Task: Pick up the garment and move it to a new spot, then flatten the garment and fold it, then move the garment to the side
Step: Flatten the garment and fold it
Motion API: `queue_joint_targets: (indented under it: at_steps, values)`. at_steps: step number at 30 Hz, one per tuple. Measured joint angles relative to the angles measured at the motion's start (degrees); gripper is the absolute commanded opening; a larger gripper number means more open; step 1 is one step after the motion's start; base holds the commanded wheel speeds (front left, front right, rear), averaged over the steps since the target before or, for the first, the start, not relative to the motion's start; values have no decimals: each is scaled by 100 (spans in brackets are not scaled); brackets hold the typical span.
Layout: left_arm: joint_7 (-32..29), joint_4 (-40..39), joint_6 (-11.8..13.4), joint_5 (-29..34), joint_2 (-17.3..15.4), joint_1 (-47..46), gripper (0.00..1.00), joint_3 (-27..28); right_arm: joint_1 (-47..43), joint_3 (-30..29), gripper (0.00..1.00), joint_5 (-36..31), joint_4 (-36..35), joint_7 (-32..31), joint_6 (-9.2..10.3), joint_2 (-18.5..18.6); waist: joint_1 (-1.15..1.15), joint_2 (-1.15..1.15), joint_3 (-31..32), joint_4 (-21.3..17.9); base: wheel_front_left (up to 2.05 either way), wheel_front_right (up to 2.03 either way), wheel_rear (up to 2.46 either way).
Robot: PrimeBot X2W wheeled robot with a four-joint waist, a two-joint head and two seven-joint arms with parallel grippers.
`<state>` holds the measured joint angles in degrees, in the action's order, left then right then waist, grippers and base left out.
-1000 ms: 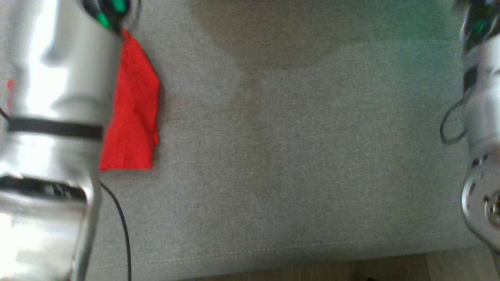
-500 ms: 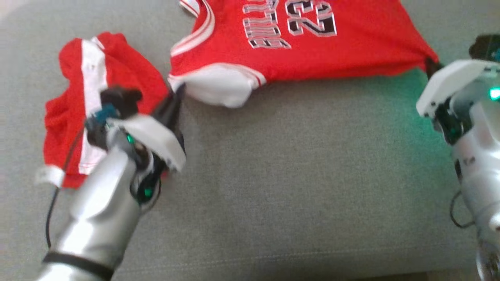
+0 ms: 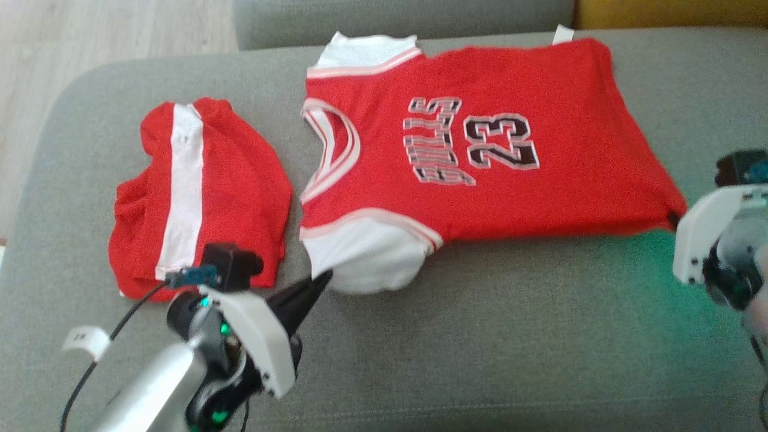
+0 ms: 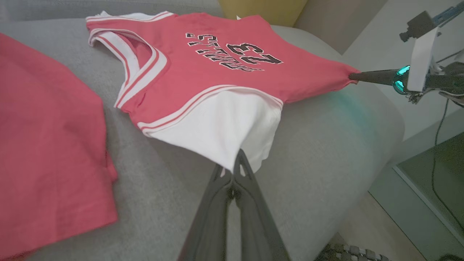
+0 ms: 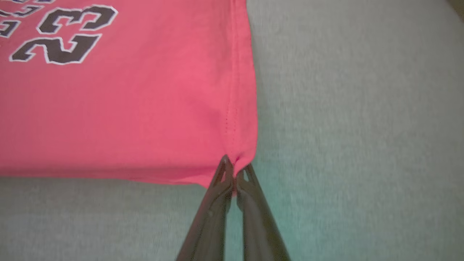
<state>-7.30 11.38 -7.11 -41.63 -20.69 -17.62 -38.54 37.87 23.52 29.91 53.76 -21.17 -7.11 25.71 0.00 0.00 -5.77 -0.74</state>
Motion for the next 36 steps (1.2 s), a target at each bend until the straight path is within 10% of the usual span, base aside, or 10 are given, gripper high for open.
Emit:
queue_joint_targets:
  at_steps: [20,36]
  values:
    - [-1408,-2496,619,-692,-1317,1761,0,-152,-1885,105,0,1526,-1904,-2862,0,954,0,0,699,-319,0,0,0]
    - [-1574,-2187,513,-532,-1340,415,0,177,-1283,-1251,0,527,-2992,-3936,0,593,0,0,-223,-272,0,0,0]
